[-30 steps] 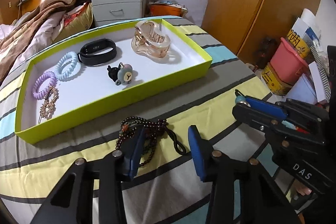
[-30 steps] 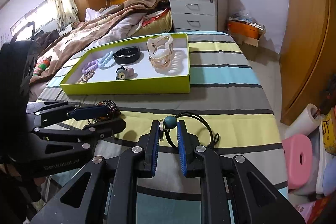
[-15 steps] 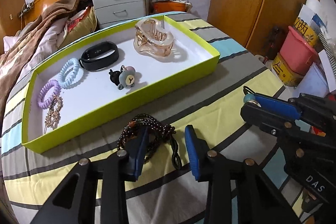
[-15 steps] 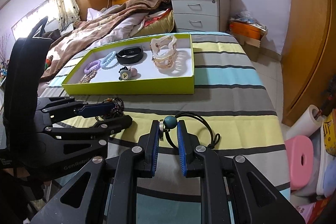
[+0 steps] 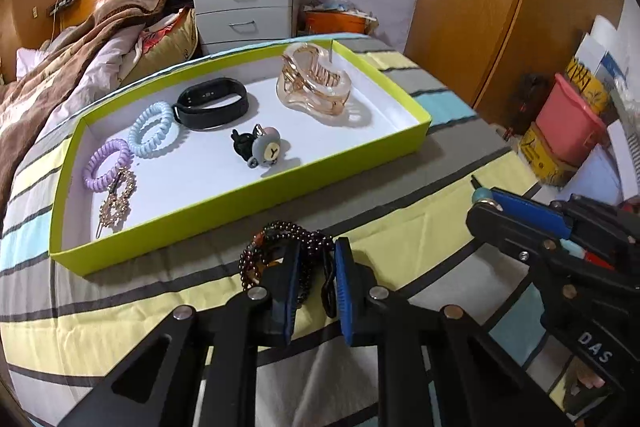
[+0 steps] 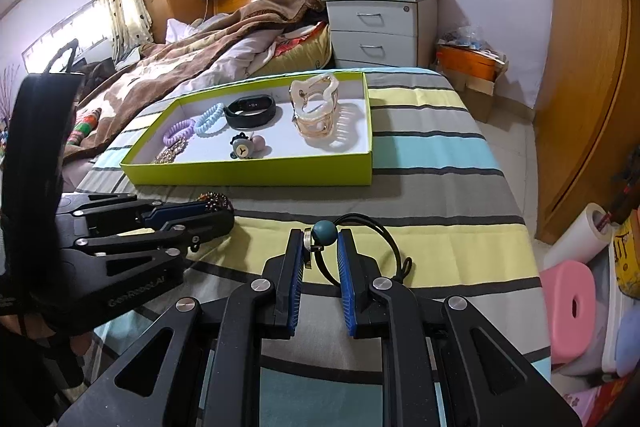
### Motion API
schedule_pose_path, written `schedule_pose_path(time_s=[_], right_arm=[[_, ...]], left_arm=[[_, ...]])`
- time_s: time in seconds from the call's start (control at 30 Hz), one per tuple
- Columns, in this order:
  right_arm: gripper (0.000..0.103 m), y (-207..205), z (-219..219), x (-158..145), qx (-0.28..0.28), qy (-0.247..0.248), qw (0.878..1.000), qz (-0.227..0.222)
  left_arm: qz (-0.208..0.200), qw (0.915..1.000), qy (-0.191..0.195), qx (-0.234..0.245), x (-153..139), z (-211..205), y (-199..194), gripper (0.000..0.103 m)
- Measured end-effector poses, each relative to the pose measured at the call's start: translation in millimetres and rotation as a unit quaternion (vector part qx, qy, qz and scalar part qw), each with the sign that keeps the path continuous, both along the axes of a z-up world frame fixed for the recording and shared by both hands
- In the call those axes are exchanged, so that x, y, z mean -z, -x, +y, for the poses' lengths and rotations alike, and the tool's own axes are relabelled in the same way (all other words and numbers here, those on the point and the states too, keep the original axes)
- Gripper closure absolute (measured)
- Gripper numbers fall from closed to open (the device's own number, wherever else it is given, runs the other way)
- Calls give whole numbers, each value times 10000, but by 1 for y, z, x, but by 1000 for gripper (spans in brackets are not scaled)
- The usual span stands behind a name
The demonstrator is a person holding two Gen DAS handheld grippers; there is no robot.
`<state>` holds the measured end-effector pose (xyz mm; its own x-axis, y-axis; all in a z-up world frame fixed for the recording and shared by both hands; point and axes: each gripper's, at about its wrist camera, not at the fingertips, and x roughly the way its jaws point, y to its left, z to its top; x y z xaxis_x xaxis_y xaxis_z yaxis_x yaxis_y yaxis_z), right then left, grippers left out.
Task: Organize jewelry
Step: 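Carry the bead bracelet and black cord over the box and lower them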
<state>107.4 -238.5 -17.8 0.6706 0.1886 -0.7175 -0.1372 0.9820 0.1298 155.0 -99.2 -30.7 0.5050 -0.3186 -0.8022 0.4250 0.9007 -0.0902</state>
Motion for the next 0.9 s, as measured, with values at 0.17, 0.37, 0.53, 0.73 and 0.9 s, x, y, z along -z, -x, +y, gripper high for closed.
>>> schedule_pose_path(time_s=[0.17,0.37,0.53,0.73,0.9], right_arm=[[86,2,4,-6,-34,19,10000,-92],[86,3,12,-17,-83,36,9997,-218],[86,1,19,-29,-144,68,9992,-361],[86,-4,27,-42,-201,72,9984,-514],[86,-12,31,-54,-257,51,9975,-656]], left_arm=[[-115,9996,213,-116,-11,9,5,85],[-224,9984,439,-272,-26,23,10,86],[-310,9974,546,-351,-37,32,12,86],[-426,9958,689,-430,-50,43,12,87],[-530,9944,778,-482,-61,52,8,87]])
